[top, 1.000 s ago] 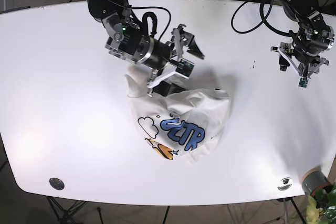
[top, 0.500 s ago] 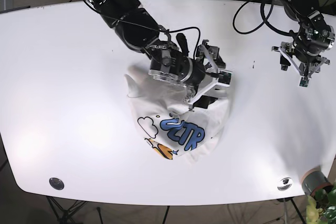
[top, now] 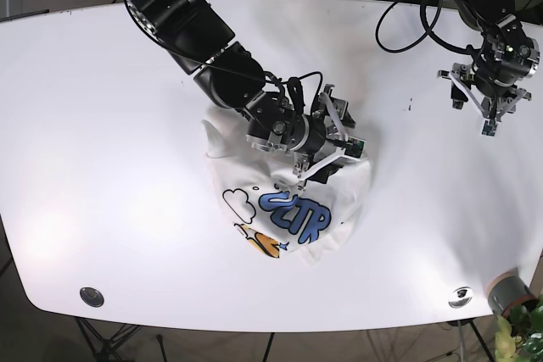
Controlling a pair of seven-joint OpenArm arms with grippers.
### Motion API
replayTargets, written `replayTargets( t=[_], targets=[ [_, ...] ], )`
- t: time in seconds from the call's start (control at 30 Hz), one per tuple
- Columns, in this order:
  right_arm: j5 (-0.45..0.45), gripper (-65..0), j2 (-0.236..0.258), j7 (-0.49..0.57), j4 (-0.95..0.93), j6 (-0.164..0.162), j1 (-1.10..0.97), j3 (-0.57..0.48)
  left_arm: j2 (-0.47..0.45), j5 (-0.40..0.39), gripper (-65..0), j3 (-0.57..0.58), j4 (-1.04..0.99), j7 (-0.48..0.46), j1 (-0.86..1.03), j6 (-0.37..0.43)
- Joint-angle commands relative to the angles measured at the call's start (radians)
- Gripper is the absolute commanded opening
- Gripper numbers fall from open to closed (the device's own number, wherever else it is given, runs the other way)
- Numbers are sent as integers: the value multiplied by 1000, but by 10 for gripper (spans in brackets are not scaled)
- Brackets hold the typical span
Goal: Fold the T-shirt properly
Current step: 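Lower the T-shirt with the right gripper and regrasp its bunched top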
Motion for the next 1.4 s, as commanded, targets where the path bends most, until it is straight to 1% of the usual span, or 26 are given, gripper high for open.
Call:
replayTargets(
  t=[0.0, 0.2, 0.3, 0.4, 0.57, 0.7, 0.87, 1.03, 1.13, 1.27, 1.37],
  targets=[
    [7, -220, -6, 50, -31, -26, 48, 6, -13, -11, -343, 0, 13, -15, -11, 2],
    [7, -225, -4, 61, -71, -31, 69, 6, -13, -11, -343, -2, 11, -15, -11, 2],
    [7, -225, 7, 63, -72, -31, 84, 6, -13, -11, -343, 0, 11, -15, -13, 2],
    [7, -225, 14, 60, -51, -31, 87, 7, -13, -11, -343, 1, 11, -15, -16, 2],
    [7, -220, 17, 55, 17, -31, 80, 61, -13, -11, -343, 1, 11, -15, -16, 2],
    [7, -220, 30, 55, 17, -31, 80, 67, -13, -11, -343, 3, 11, -15, -14, 2],
    [8, -224, 34, 55, -14, -25, 77, 62, -13, -11, -343, 3, 11, -16, -14, 2],
    [7, -220, 36, 18, 44, -20, 34, 58, -16, -11, -343, 3, 11, -16, -16, 2],
    [8, -220, 39, 15, 47, -20, 12, 27, -15, -11, -343, 3, 11, -16, -16, 2],
    [8, -227, 39, 20, 20, -29, 9, 19, -15, -11, -343, 3, 11, -16, -14, 2],
    [8, -227, 37, 35, -6, -29, 12, 24, -15, -11, -343, 3, 11, -16, -14, 2]
  ],
)
